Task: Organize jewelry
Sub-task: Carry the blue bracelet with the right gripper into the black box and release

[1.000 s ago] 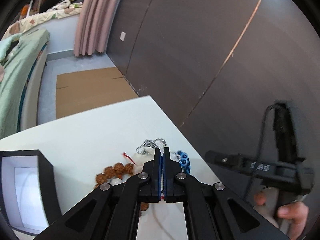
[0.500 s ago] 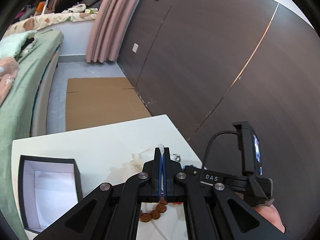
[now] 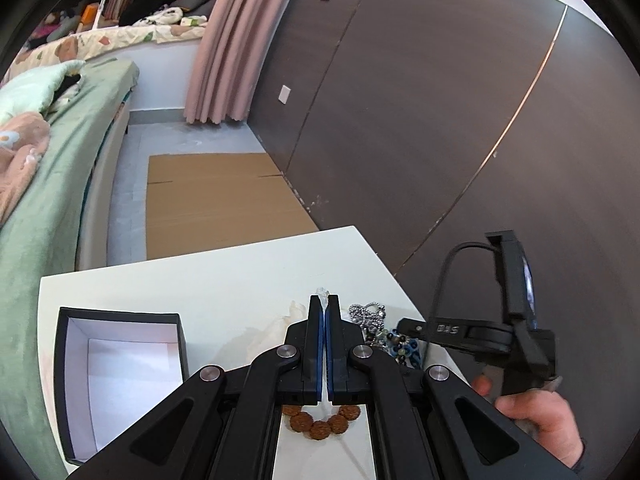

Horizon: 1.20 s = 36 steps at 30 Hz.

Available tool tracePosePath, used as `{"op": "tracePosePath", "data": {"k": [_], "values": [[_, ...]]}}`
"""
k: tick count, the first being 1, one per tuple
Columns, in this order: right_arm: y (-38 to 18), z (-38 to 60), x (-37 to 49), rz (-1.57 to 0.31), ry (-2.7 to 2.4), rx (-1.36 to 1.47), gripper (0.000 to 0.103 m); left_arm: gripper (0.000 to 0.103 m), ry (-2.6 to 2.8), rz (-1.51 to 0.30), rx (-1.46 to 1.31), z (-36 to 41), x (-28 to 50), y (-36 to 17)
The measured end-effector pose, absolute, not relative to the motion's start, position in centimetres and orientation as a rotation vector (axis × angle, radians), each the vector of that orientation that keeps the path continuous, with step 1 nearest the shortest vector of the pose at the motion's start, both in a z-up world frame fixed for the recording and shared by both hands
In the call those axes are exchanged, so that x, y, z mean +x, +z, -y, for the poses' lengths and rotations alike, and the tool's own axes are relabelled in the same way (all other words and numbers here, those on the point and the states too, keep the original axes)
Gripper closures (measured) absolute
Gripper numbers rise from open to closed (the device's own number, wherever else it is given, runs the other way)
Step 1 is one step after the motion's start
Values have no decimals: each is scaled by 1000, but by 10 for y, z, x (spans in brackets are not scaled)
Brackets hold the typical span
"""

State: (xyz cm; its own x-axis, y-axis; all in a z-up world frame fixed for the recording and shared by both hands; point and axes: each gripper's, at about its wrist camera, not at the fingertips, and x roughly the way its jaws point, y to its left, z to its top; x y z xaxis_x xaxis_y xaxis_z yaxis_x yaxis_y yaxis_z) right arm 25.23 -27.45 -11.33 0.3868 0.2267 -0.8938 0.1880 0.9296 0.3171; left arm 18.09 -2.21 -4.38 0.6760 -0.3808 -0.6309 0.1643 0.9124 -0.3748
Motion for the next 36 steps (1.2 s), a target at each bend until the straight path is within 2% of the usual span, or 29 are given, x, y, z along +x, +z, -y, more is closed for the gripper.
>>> {"op": "tracePosePath", "data": {"k": [12,25,31,32,34,36], "values": [[-78,285,228,-1071,197,535,85,103,-282,-697,-317,2,153,-18],[-38,226,202,-911,456,589,85,103,-174,-615,-339,-47,120,0],[-36,192,197,-885,541,596,85,102,-132,-659,-368,-64,122,-4],[-37,188,197,-883,549,597,85,100,-113,-670,-366,-67,123,-6],[-38,175,197,-882,574,597,85,85,-89,-688,-379,-74,125,-11],[-40,162,196,-885,595,597,85,31,-79,-691,-416,-84,124,-13]]}}
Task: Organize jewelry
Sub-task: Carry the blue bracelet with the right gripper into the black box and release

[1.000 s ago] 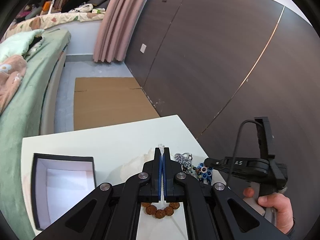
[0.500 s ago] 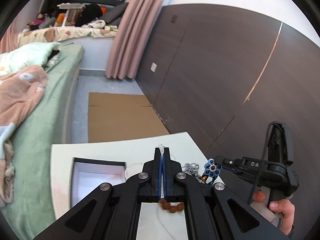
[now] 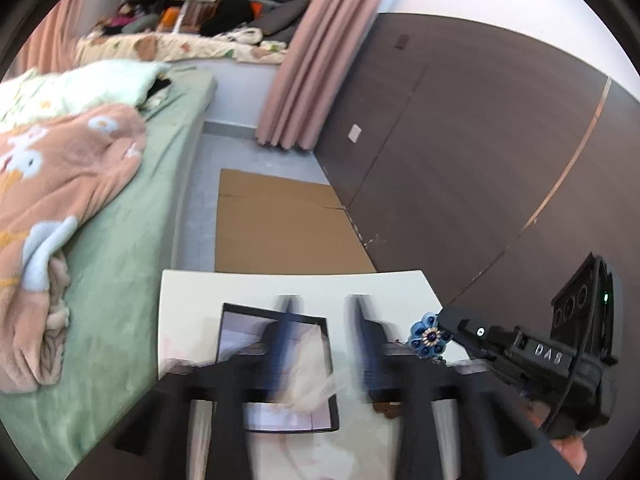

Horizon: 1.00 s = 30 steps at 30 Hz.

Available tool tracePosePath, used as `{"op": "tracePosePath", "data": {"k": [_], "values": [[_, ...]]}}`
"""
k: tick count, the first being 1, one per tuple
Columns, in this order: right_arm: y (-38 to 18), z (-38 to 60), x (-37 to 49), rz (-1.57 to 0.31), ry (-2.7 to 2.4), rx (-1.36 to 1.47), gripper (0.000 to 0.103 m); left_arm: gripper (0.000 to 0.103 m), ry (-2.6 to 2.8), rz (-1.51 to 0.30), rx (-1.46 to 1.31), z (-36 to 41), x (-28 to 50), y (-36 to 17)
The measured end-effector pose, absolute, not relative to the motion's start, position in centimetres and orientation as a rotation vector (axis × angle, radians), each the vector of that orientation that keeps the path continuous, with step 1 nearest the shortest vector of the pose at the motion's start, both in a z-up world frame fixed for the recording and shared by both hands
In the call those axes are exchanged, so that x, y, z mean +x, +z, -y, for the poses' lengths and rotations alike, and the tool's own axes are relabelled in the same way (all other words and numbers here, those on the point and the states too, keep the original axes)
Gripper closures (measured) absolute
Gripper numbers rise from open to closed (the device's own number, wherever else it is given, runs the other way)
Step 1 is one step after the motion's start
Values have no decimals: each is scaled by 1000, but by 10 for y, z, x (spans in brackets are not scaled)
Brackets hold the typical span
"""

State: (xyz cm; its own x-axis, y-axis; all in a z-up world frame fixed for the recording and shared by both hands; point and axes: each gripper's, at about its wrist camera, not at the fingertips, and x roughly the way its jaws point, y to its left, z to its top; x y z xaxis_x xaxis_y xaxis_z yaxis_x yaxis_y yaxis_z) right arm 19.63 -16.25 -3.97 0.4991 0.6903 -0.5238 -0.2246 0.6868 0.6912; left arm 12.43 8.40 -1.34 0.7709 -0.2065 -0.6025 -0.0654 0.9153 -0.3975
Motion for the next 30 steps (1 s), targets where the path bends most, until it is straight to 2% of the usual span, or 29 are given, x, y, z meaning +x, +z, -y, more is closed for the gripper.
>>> {"op": "tracePosePath", "data": {"k": [2,12,13,15,16,17,19,30], "values": [[-42,149,197,-890,622,596,85,17,-56,-654,-446,-96,119,-11],[-56,99,192,-955,787,627,85,17,31,-614,-529,-134,110,-10],[-58,95,193,-974,805,628,83,17,34,-611,-532,-135,110,-10],[-65,88,195,-1024,804,615,73,17,37,-604,-538,-137,109,-10],[-68,85,197,-1046,789,603,56,17,33,-603,-538,-136,109,-10],[-70,86,198,-1053,769,599,44,17,29,-602,-539,-136,109,-10],[-70,97,199,-1032,720,600,41,17,19,-603,-538,-132,109,-10],[-54,170,200,-967,561,596,37,17,-33,-616,-454,-84,121,-10]]}}
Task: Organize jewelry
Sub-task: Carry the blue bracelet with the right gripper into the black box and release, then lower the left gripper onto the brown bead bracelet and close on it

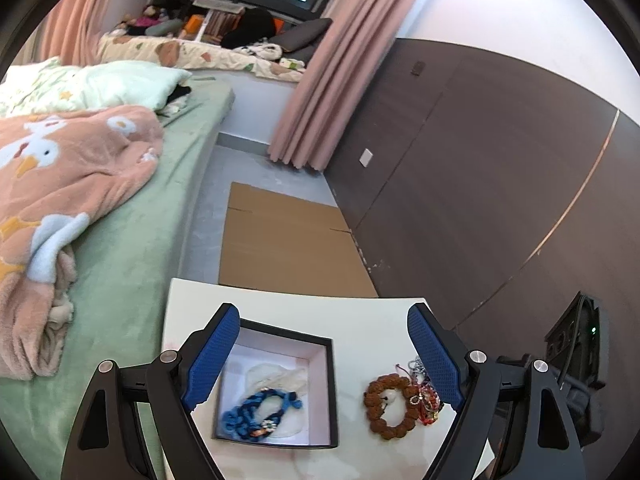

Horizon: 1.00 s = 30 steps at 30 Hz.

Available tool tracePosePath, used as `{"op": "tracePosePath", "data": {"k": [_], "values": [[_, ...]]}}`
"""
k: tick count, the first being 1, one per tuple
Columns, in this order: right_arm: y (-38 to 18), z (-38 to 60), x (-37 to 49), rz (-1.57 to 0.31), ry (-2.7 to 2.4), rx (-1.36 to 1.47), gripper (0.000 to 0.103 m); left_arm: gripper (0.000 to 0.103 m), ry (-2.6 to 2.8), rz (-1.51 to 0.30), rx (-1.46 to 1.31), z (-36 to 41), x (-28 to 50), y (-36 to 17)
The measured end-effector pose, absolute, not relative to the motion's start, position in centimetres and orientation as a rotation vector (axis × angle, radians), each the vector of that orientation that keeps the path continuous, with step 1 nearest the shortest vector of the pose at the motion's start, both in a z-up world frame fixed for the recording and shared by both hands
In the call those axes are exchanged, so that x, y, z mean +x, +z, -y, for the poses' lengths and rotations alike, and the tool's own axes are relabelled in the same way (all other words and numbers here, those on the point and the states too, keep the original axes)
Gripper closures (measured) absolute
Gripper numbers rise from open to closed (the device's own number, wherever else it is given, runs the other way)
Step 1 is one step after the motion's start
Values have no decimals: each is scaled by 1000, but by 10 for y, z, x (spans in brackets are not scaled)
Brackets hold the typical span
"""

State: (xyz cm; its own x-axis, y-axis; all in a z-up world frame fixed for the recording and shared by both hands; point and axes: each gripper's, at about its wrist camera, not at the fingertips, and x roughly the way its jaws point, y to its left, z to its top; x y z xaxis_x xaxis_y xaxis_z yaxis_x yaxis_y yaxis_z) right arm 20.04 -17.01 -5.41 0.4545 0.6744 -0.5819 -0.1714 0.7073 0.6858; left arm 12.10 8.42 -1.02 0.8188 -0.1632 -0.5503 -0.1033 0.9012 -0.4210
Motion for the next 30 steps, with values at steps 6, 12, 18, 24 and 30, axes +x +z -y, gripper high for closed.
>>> {"op": "tracePosePath", "data": {"k": [6,12,18,24,30], "values": [[-48,211,200,-964,502,606,36,17,-62,-637,-451,-63,130,-14],[-48,237,198,-989,451,596,33,17,-89,-691,-365,-31,137,-25],[-55,261,198,-1035,396,581,33,45,-132,-762,-294,-3,146,-42],[-72,280,200,-1116,340,561,33,59,-153,-875,-246,20,161,-70],[-85,294,204,-1177,328,574,33,59,-182,-933,-179,41,167,-87]]}}
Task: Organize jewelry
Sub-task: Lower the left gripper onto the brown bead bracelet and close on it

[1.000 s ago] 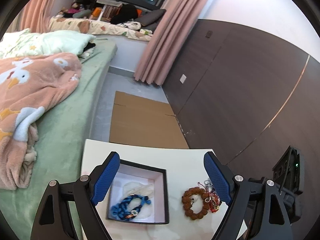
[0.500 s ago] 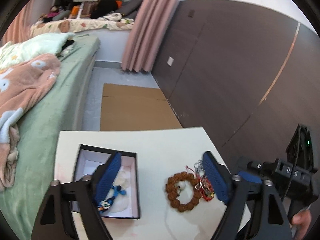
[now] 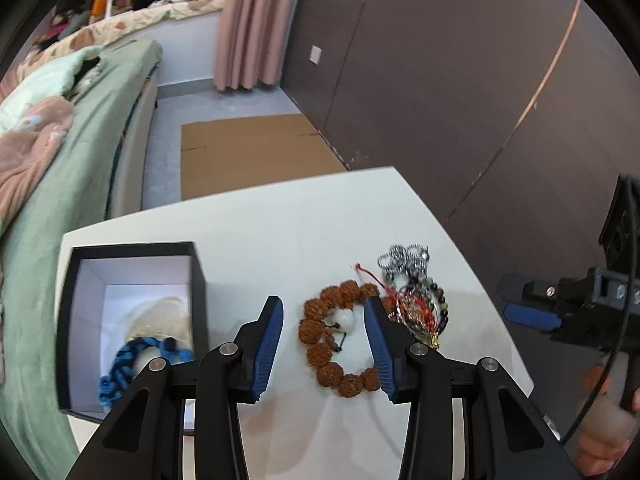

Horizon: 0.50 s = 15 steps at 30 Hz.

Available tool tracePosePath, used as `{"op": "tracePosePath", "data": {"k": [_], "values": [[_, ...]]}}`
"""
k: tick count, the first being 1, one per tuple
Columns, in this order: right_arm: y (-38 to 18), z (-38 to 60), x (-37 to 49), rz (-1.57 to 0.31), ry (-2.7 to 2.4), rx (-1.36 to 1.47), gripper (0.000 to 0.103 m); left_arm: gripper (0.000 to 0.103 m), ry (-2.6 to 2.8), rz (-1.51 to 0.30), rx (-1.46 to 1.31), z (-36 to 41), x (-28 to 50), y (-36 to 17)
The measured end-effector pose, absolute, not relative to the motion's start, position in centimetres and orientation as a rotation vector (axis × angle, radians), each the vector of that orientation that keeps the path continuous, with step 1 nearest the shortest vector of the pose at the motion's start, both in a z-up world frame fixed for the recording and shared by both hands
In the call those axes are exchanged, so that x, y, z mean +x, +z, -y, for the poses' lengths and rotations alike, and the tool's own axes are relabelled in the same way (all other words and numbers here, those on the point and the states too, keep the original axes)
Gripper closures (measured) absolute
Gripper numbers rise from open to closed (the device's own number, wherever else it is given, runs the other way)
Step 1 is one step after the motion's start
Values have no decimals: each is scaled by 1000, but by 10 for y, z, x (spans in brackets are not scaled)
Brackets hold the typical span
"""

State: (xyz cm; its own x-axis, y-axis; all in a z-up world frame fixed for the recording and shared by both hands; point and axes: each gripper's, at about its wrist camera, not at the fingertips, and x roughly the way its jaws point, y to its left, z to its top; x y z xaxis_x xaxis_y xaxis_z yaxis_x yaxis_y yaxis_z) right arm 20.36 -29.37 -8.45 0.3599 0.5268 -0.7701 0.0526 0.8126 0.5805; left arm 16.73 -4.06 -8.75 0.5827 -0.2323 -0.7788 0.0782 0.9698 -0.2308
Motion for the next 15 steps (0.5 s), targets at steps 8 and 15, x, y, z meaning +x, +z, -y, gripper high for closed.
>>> {"op": "tracePosePath", "data": {"k": [8,15], "values": [[-88,292,206,-1210,357,543,33,59,-178,-1017,-106,60,187,-116],[-90,288,209,-1225,352,520,33,59,-189,-1064,-112,63,201,-134]]}}
